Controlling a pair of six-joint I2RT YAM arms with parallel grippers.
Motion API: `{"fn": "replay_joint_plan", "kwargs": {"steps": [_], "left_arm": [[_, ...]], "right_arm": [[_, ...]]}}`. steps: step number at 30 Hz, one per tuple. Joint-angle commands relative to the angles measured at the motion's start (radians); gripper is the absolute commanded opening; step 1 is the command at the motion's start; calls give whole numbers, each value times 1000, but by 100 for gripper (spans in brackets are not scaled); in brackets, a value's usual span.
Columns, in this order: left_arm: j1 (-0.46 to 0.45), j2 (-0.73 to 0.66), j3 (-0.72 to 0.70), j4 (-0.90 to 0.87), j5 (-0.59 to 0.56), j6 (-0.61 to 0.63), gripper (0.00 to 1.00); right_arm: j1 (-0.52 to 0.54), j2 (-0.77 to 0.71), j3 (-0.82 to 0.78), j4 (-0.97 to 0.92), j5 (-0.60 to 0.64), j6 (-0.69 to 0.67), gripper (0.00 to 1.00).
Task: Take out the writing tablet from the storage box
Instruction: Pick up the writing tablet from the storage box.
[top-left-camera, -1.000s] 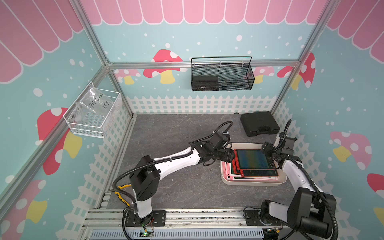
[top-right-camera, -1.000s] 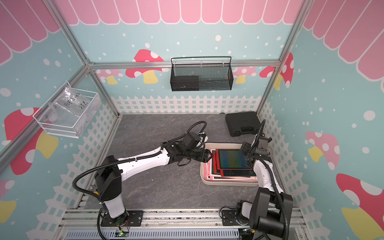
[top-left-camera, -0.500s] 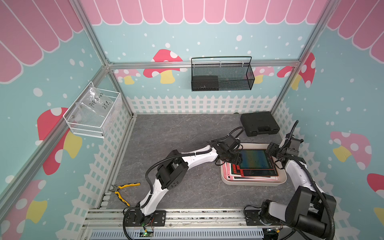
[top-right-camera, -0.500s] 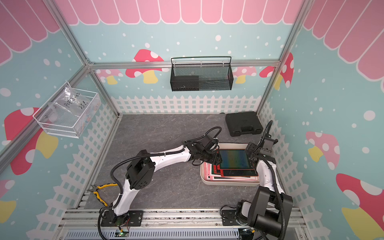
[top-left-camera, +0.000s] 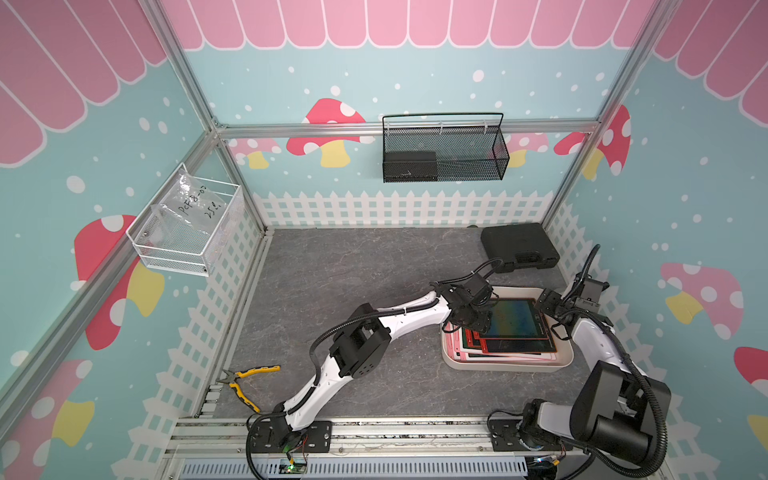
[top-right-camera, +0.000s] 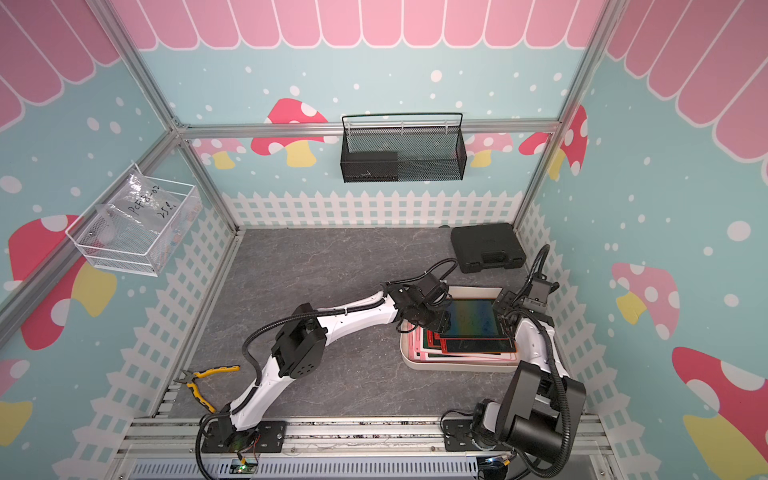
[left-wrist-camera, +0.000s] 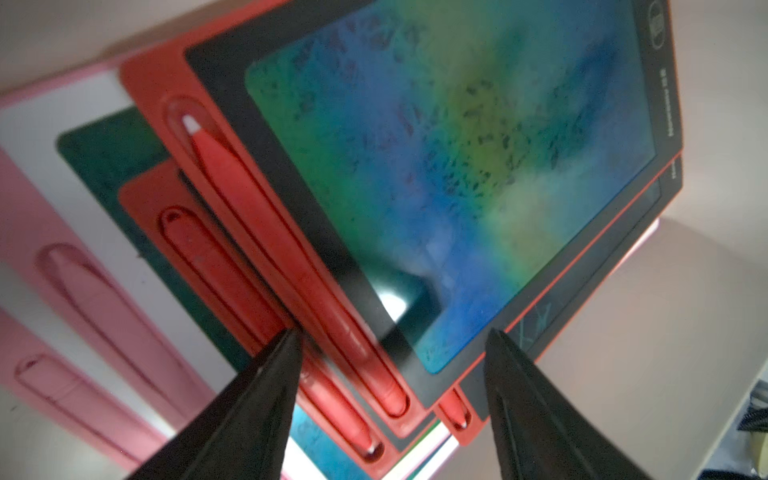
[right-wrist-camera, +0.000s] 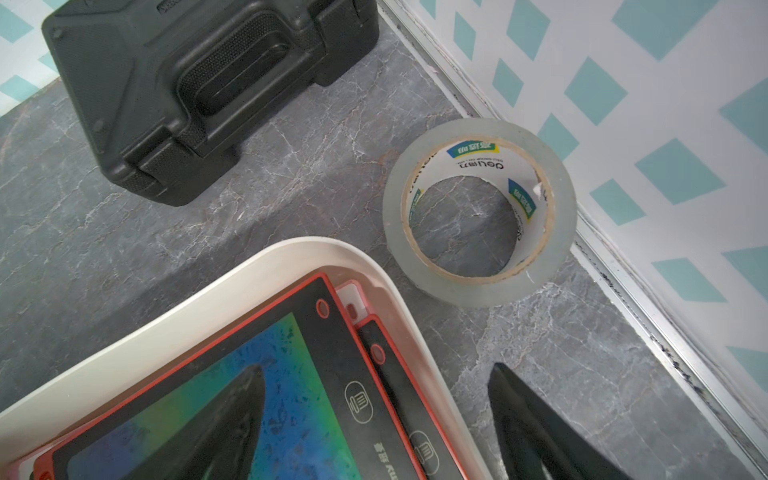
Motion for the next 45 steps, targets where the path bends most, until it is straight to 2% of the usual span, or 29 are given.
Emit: {"fn": "replay_joint_plan", "kwargs": {"steps": [1,13,19,33,39,45], "left_arm": [[-9,35,42,-81,-30,-20,71],[-11,67,82,-128,-68,-52,71],[-15,140,168,-165,-19,-59,71],[-5,124,119,-169,-50,-111,71],[-6,157,85,-26,109,-207,69],[-2,96,-21,96,123,-248,69]], "right_arm": [[-12,6,-19,-3,7,-14,86],[-15,61,-43,50,-87,4,87],[-16,60,-65,71,-123,9,87],[-16,72,-101,117,-199,23,83],[-16,81,-127,141,-241,28,82],[-15,95,-143,165,-278,34,79]]}}
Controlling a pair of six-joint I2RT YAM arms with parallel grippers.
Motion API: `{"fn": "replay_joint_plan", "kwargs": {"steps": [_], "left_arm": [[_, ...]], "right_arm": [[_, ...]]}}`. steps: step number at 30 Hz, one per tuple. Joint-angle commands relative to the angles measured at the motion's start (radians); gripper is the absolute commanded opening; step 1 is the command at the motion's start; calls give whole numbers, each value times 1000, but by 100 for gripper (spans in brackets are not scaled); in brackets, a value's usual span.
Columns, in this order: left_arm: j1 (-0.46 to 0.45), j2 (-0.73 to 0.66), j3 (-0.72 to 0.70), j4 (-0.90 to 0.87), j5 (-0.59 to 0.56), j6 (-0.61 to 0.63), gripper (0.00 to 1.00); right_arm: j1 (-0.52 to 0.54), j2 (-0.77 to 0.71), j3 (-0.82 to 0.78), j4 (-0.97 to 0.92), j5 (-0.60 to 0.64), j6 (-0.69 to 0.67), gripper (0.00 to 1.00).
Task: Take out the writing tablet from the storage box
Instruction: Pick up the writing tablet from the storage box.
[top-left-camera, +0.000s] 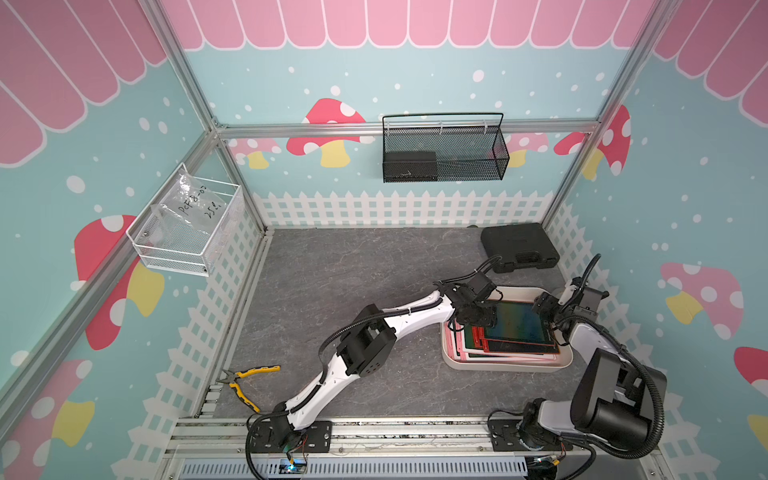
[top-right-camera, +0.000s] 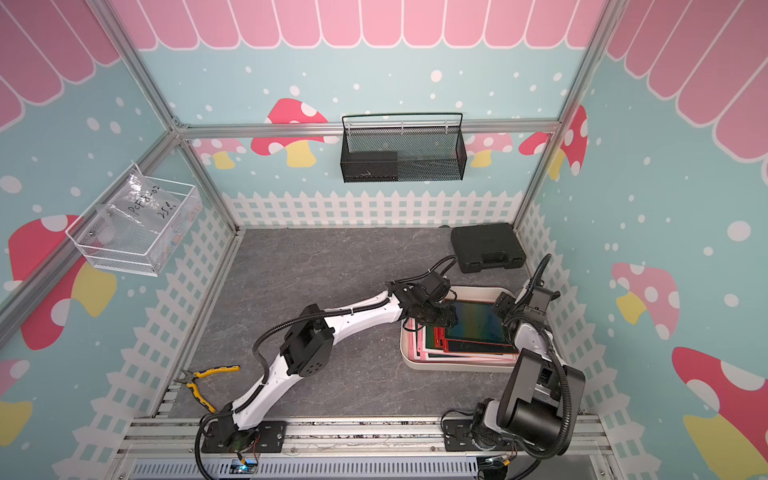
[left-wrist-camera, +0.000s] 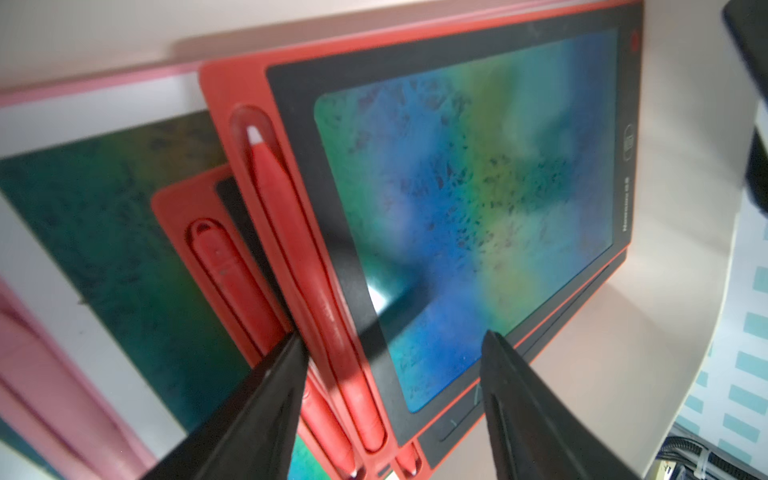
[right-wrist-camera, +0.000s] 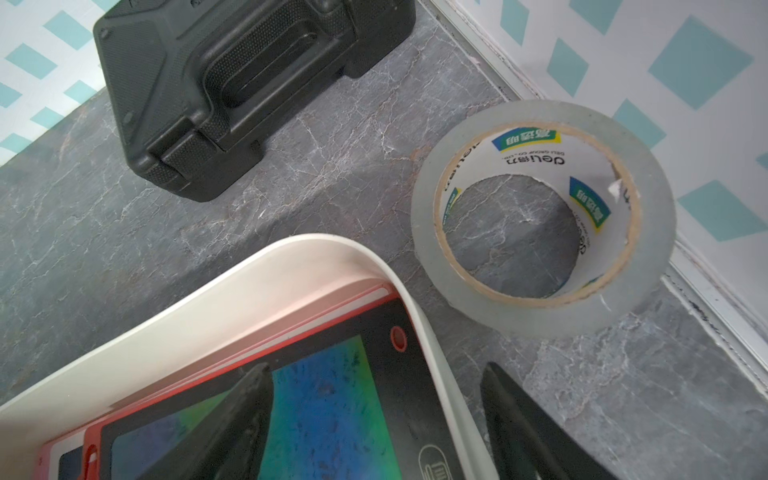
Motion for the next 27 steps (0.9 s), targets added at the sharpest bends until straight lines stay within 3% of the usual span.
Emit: {"fn": "replay_joint_plan", "kwargs": {"steps": [1,27], "left_arm": [[-7,25,-96,48,74,-67,68],[-20,27,-93,121,157,-51,64]], "right_arm": [[20,33,-43,-48,-126,35,79],[20,53,-86,-26,-238,44,75]]}}
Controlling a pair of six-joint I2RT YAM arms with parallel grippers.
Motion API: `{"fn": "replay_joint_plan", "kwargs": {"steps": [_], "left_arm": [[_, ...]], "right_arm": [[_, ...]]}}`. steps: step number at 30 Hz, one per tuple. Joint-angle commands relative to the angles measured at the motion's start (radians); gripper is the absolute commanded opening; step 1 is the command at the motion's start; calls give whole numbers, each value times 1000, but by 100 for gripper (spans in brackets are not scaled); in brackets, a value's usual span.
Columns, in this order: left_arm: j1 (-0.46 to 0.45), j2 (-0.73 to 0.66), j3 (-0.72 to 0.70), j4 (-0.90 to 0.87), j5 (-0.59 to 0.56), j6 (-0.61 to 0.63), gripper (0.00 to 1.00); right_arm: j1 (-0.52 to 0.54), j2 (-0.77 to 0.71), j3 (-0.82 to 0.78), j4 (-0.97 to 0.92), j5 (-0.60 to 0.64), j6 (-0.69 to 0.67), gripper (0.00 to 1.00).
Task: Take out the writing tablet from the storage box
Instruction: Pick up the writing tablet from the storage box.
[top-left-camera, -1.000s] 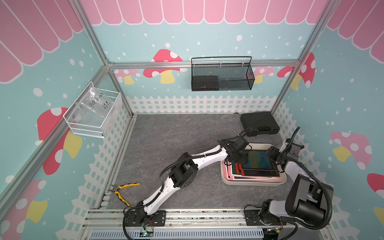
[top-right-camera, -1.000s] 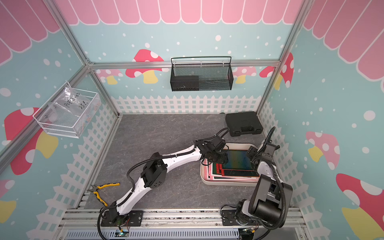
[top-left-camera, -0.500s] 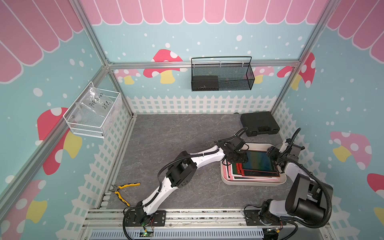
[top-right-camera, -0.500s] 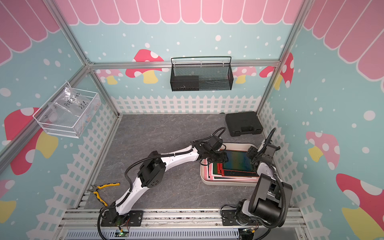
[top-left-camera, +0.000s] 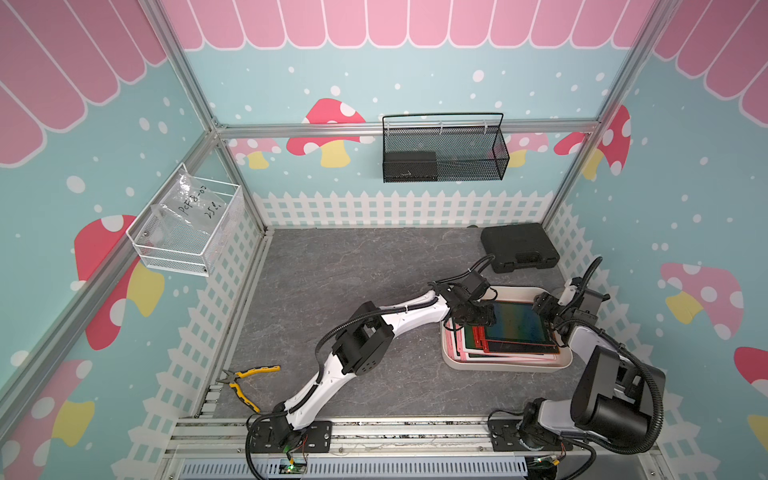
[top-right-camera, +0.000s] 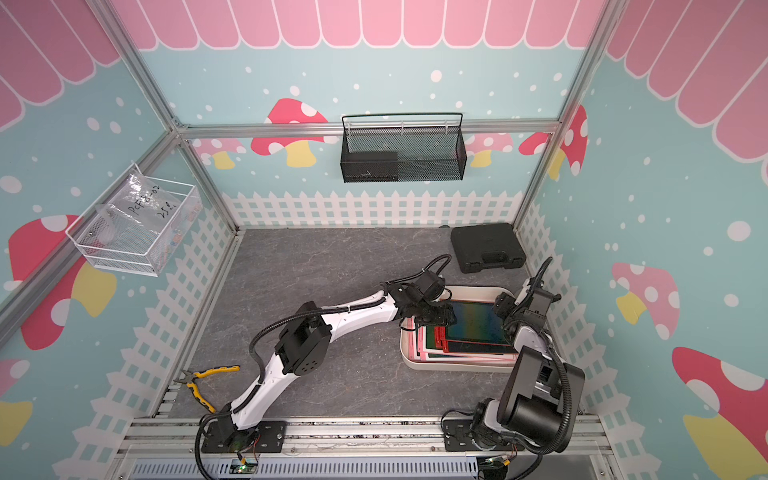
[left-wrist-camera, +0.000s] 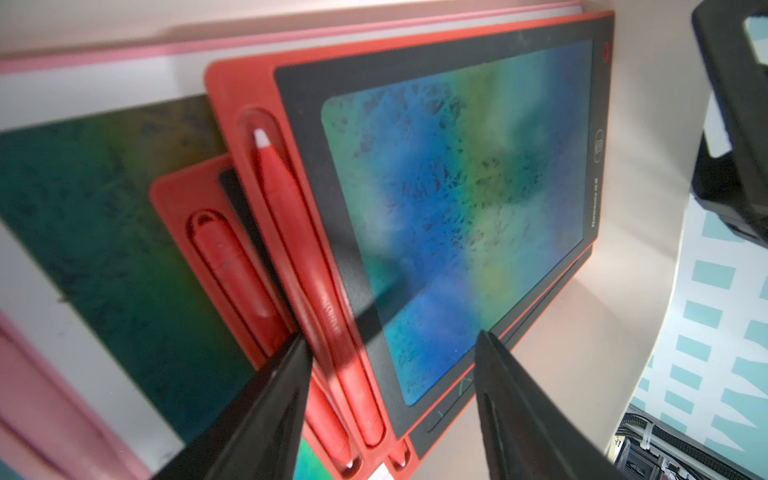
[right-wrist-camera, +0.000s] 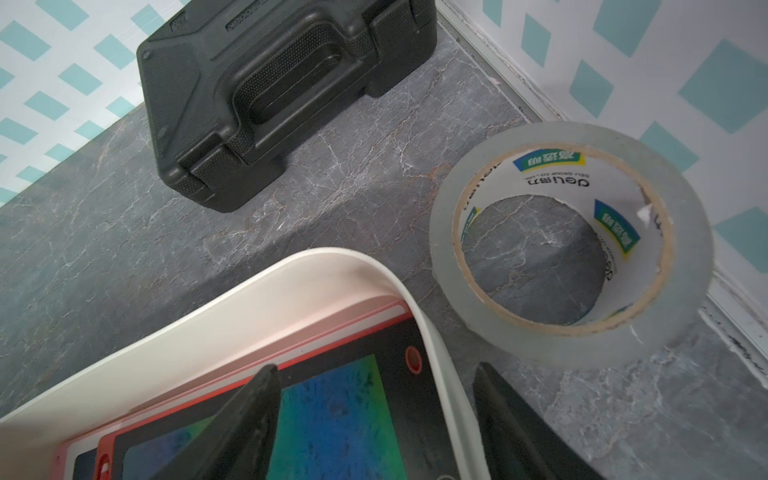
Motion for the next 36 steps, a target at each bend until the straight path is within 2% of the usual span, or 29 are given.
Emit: {"fn": "replay_joint_plan", "kwargs": {"steps": [1,10,19,25,26,30,36], "left_arm": [[-39,52,-21,41,77,-7,64],[-31,21,-77,120,94,8,60],[-10,-80,-288,438,114,-47,56],[2,-102,-368,612,142,-75,55],[3,-107,-383,636,143,-82,53],[11,-104,-385,639,144,-83,51],[16,-90,-387,672,177,-118,42]], "right_arm": [[32,42,-44,-138,-178,45,74],[32,-11,1,-251,-126,3,74],[32,4,2,-274,-122,-11,75],[29,15,0,-265,-133,-9,75],[29,12,0,-264,-132,-9,75],[25,11,0,-264,-137,-8,75],[18,5,-3,-258,-142,-7,75]]}}
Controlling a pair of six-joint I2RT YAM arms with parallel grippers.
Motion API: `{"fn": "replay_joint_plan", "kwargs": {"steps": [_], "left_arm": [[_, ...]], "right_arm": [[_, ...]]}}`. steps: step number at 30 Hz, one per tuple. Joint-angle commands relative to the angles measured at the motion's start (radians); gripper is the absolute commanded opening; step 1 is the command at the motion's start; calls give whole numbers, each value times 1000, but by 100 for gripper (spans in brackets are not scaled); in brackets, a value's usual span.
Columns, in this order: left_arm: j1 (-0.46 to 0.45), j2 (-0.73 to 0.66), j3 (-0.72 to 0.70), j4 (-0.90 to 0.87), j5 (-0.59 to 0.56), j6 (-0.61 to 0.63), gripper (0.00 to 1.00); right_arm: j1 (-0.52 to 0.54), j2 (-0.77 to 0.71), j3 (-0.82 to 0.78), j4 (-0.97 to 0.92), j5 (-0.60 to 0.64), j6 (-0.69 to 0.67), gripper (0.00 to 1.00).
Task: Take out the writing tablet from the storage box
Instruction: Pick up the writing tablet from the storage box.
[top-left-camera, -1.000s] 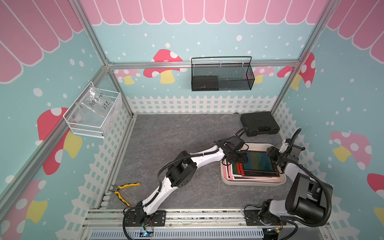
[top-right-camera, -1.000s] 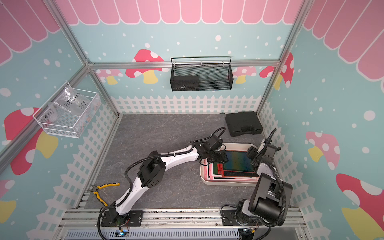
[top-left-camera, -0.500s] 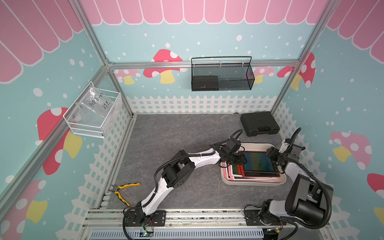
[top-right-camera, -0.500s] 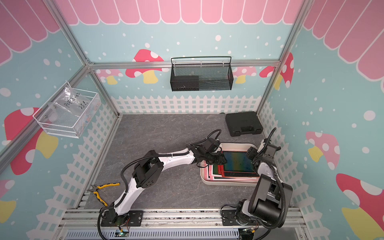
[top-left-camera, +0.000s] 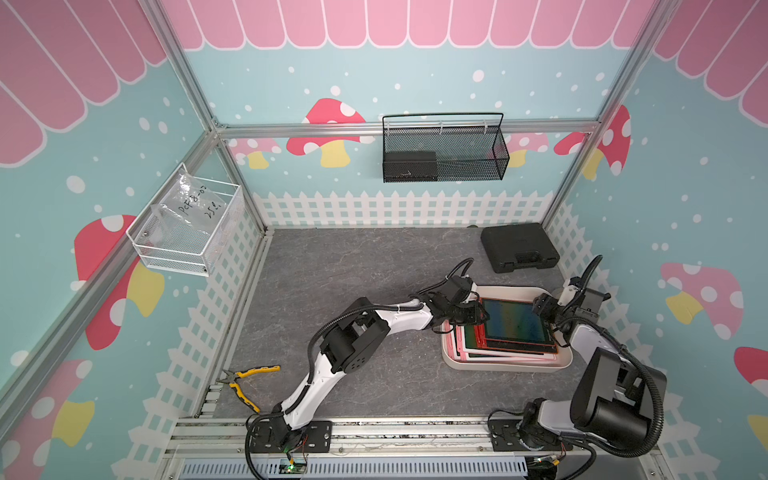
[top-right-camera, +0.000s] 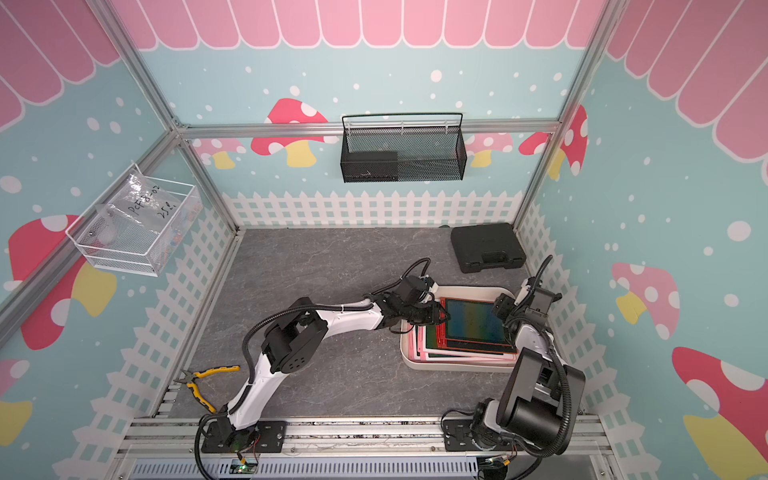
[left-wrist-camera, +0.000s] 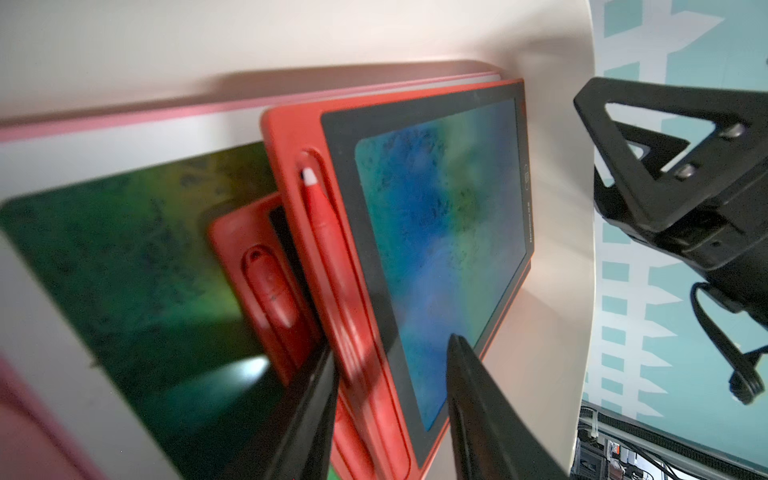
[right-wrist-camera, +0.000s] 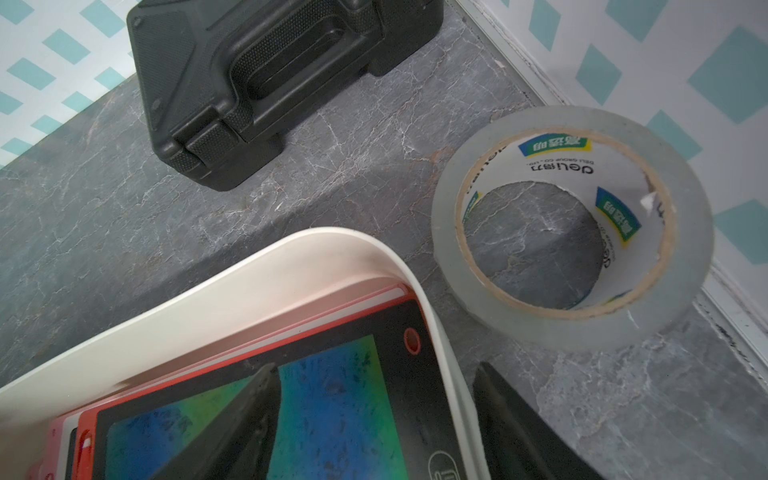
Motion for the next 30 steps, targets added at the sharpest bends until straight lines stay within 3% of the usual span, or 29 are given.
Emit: {"fn": "replay_joint_plan", "kwargs": {"steps": [1,6,15,24,26,30], "left_arm": [[-29,19,2,132,77,-32,41],[-22,-24,-40,133,61,-7,35],[-10,11,-66,304,156,-89,34],[-10,9,-68,342,190,-70,32],[-8,25,-66,397,223,-99,26],[-8,38,-68,424,231,-116,27]], "right_arm": [[19,14,-32,-165,-142,39,75],[2,1,-27,-157,-163,47,75],[-3,7,-30,-141,-187,53,74],[-3,12,-39,-125,-217,57,72],[-3,6,-40,-127,-220,57,72],[-3,0,-42,-127,-221,58,72]]}}
